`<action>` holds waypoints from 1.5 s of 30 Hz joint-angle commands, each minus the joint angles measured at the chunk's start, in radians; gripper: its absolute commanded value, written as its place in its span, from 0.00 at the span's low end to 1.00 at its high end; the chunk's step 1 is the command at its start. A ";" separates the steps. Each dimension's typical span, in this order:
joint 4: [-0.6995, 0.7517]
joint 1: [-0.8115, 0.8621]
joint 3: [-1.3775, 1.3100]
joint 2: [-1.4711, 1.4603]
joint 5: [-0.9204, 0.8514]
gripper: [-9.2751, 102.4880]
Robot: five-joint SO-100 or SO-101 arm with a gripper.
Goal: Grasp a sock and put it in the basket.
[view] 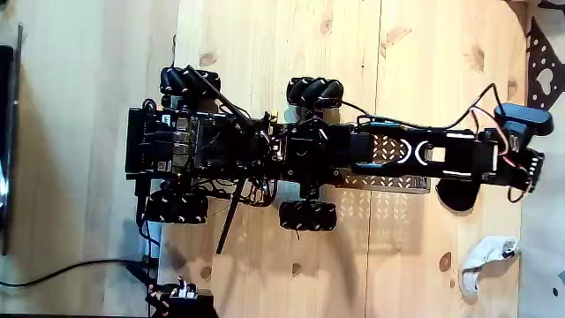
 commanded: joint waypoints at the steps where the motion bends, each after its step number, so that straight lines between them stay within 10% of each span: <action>1: -0.067 -0.029 -0.040 -0.018 -0.002 0.13; 16: -0.156 -0.031 -0.035 -0.092 -0.060 0.13; 28: -0.557 -0.020 -0.040 -0.374 -0.106 0.15; 45: -0.061 0.000 -0.152 -0.558 -0.397 0.19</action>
